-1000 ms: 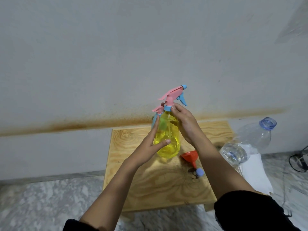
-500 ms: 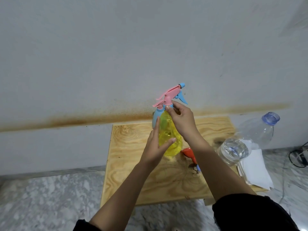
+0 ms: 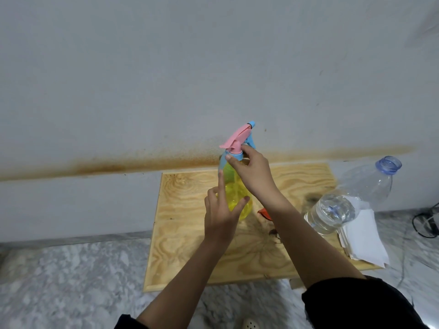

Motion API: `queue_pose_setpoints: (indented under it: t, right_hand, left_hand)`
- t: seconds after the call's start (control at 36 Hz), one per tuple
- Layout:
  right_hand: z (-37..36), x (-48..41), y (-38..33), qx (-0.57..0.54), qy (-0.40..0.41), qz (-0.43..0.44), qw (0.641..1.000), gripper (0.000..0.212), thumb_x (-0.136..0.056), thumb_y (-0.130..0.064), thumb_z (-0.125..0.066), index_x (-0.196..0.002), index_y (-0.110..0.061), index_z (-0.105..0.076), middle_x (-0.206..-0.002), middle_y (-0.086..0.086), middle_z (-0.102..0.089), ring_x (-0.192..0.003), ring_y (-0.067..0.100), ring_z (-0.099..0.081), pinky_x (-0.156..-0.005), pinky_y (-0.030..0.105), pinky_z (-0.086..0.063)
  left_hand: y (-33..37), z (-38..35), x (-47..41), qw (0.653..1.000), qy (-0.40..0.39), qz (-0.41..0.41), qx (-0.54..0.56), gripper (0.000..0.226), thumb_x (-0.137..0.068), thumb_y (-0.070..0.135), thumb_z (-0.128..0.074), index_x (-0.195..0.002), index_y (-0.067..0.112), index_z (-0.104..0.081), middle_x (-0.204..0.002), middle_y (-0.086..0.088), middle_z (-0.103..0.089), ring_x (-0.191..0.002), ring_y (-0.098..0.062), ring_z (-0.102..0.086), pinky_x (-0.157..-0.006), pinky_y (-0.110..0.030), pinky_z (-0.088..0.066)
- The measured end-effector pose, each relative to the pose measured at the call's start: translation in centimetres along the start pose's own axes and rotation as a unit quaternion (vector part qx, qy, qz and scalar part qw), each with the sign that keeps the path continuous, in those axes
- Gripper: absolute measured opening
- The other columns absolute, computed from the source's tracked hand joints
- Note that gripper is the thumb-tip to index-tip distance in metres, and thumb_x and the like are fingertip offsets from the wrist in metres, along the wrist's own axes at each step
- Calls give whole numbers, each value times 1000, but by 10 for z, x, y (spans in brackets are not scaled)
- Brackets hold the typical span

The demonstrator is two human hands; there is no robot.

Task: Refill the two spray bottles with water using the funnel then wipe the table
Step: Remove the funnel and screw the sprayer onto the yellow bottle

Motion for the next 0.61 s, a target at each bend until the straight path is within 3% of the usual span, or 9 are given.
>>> queue_pose_setpoints:
  t: [0.06, 0.11, 0.19, 0.25, 0.31, 0.36, 0.42, 0.47, 0.61]
  right_hand:
    - [-3, 3, 0, 3, 2, 4, 1000, 22, -86, -24, -65, -101, -9, -64, -96, 9, -67, -89, 22, -60, -78, 33, -47]
    - [-6, 6, 1, 10, 9, 5, 1000, 20, -85, -24, -66, -97, -9, -65, -92, 10, -67, -86, 24, -60, -76, 36, -47]
    - [-12, 13, 7, -2, -1, 1, 1000, 18, -87, -25, -63, -97, -10, -66, -87, 10, -67, -76, 22, -57, -71, 35, -46]
    - [-18, 18, 13, -28, -20, -9, 999, 19, -88, -23, -62, -98, -8, -66, -87, 11, -67, -73, 18, -55, -69, 34, -45]
    - [-24, 22, 24, -60, -40, -28, 997, 18, -88, -20, -63, -99, -6, -66, -90, 16, -67, -75, 23, -57, -72, 37, -47]
    - [-32, 26, 36, -95, -67, -50, 992, 17, -87, -17, -64, -97, -4, -66, -87, 15, -68, -76, 20, -58, -76, 40, -49]
    - [-41, 32, 45, -134, -99, -65, 984, 15, -87, -12, -63, -97, -2, -66, -80, 2, -65, -77, 10, -57, -76, 33, -47]
    - [-51, 37, 51, -152, -134, -73, 977, 14, -88, -9, -62, -98, 0, -66, -79, -3, -62, -77, 7, -55, -74, 25, -44]
    - [-74, 51, 68, -147, -157, -80, 973, 14, -86, -12, -66, -95, -2, -67, -77, -1, -63, -72, 5, -57, -70, 27, -44]
  left_hand:
    - [-10, 2, 3, 1000, -6, 28, 8, 94, -68, 72, -39, -148, 34, -6, -143, -10, -30, -128, -26, -32, -103, -38, -32]
    - [-20, 5, 7, 999, 6, 38, 0, 96, -67, 76, -38, -148, 34, -7, -141, -11, -31, -127, -27, -34, -101, -36, -33]
    - [-23, 13, 12, 995, 47, -31, -80, 90, -75, 78, -39, -147, 40, -1, -105, -11, -48, -96, -24, -46, -79, -35, -47]
    - [-29, 18, 16, 991, 64, -60, -100, 88, -76, 75, -43, -147, 40, -4, -98, -10, -48, -90, -23, -46, -74, -36, -48]
    - [-38, 19, 22, 994, 51, -70, -71, 87, -77, 72, -49, -146, 45, -4, -107, -9, -46, -99, -23, -46, -83, -36, -47]
    - [-46, 18, 29, 997, 12, -79, -13, 87, -78, 63, -57, -144, 51, -2, -123, -1, -39, -117, -15, -41, -94, -25, -39]
    - [-55, 16, 37, 996, -22, -84, 17, 90, -79, 55, -63, -143, 53, 0, -136, 15, -31, -128, 2, -30, -99, -9, -28]
    - [-64, 16, 45, 997, -34, -72, 17, 93, -77, 51, -67, -144, 47, -2, -137, 20, -30, -126, 7, -29, -97, -4, -26]
    - [-78, 17, 69, 999, 35, -9, -19, 92, -75, 56, -62, -147, 37, -7, -111, 4, -45, -105, -12, -44, -89, -35, -43]
Point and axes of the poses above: each hand's wrist, its own x-axis away from the middle knuckle, its own z-axis out of the back of the hand, y = z × x, the point moved 8 cm from there along -x, towards the middle knuckle
